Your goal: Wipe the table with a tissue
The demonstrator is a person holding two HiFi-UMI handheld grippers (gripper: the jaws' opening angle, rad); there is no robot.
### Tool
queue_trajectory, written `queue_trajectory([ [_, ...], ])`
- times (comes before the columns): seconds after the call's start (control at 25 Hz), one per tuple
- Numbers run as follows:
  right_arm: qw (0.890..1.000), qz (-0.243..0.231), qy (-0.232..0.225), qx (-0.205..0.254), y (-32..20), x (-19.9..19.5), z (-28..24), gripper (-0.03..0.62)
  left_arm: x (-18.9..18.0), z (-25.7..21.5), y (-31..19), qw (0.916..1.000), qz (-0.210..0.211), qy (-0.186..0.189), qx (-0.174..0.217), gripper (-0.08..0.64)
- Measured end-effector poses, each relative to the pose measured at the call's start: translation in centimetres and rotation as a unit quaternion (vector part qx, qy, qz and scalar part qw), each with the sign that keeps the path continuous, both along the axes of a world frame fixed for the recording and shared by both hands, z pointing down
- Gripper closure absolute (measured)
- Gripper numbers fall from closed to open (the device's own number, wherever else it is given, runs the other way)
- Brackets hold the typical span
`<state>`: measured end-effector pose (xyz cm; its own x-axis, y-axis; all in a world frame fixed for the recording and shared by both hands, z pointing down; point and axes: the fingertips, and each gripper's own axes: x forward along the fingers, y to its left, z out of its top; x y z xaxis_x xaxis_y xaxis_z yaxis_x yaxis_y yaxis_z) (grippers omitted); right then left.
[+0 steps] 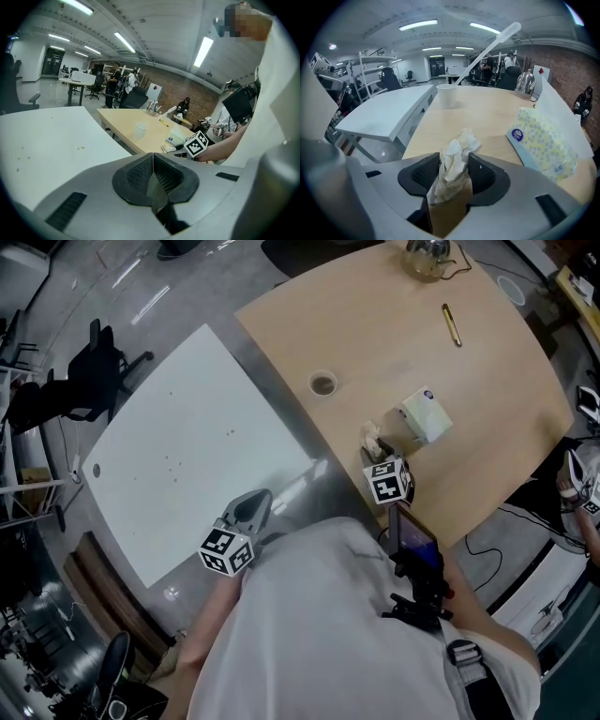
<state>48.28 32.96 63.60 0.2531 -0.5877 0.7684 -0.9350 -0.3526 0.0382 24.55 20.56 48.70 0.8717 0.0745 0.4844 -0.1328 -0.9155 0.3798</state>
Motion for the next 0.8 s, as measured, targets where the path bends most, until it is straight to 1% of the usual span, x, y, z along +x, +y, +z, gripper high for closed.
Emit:
queue_trajectory([
  [0.08,1.000,-0.005,-0.001,0.000,0.0,-0.2,0.1,0.404,0.1,-0.1,-0.1,1.0000,-0.003,0.002,0.000,0.552],
  [0.12,1.000,-0.006,-0.003,0.000,0.1,-0.2,0.1,0.429,0.1,0.0,-0.1,1.0000,-0.005,0.004,0.000,0.552],
  [0.2,1.000,-0.002,-0.013,0.003,0.1,0.0,0.3,0.451,0.1,-0.1,-0.3,1.0000,-0.007,0.007,-0.001,0.552],
  [0.32,0.999,0.020,-0.040,0.020,0.3,0.6,0.4,0.474,0.0,-0.2,-0.4,0.9999,-0.008,0.010,0.000,0.552],
  [0.44,0.997,0.044,-0.061,0.032,1.0,1.2,0.1,0.483,-0.1,-0.3,-0.6,0.9999,-0.003,0.013,-0.002,0.552],
  [0.56,0.994,0.057,-0.078,0.049,0.6,0.6,-0.6,0.486,-1.1,-0.3,-1.7,0.9998,-0.009,0.015,-0.003,0.552],
  [0.68,0.995,0.032,-0.073,0.061,-1.2,-0.9,-1.8,0.486,-2.3,-0.1,-2.9,0.9995,-0.024,0.020,-0.006,0.552],
  [0.8,0.994,0.005,-0.070,0.085,-3.9,-2.9,-3.5,0.486,-3.5,-0.1,-4.0,0.9992,-0.029,0.027,-0.009,0.552],
])
